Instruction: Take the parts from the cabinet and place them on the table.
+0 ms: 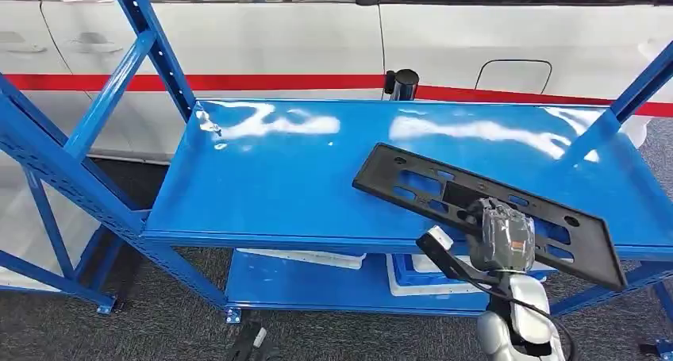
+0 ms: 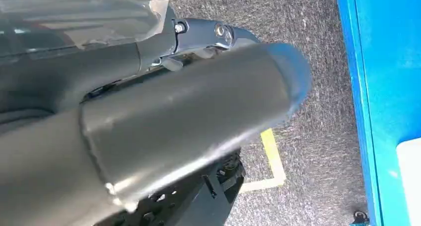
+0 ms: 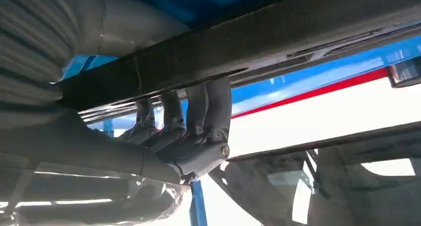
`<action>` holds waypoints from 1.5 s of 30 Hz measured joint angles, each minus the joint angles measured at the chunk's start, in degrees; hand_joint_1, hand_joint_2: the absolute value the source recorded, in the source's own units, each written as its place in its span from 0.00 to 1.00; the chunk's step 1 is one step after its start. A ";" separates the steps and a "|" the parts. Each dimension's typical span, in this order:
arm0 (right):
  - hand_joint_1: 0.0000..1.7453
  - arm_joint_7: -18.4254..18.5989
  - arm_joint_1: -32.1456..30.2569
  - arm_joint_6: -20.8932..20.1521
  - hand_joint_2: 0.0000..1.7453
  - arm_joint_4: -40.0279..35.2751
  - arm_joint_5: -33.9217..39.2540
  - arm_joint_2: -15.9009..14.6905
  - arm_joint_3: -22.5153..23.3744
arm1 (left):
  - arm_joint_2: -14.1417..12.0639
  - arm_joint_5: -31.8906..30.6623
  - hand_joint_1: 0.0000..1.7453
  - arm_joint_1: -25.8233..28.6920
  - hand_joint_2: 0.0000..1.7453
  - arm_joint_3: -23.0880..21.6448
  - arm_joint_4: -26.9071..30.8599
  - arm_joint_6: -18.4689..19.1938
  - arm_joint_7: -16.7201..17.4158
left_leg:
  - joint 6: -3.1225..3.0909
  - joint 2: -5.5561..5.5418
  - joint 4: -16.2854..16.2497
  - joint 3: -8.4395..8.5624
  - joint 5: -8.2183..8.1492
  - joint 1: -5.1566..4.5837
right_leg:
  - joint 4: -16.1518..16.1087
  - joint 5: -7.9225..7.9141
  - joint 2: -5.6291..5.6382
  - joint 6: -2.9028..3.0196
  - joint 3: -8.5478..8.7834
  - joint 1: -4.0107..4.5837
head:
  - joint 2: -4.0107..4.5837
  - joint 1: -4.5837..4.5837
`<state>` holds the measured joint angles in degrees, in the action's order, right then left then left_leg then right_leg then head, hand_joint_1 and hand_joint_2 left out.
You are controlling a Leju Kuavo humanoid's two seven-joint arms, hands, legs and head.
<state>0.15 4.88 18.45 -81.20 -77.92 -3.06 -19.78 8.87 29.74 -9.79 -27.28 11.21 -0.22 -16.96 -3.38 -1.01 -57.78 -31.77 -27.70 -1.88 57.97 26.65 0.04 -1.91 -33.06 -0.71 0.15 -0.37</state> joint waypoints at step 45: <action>1.00 -5.16 -0.04 10.93 1.00 -18.10 -3.69 1.57 -2.86 | -2.08 3.94 0.00 2.71 0.00 6.34 -0.11 -2.84 -3.37 | -0.69 -0.04 -0.03 -0.13 0.22 -0.27 | -0.31 -0.38 0.00 -0.58 0.15 -0.50 | 0.02 -0.07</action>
<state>-5.01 4.85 29.38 -99.30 -81.61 -1.49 -22.64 6.80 33.68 -7.07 -20.94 11.10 -3.06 -20.33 -4.07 -1.04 -57.81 -31.90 -27.48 -2.15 57.66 26.27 0.04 -2.48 -32.91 -1.21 0.17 -0.44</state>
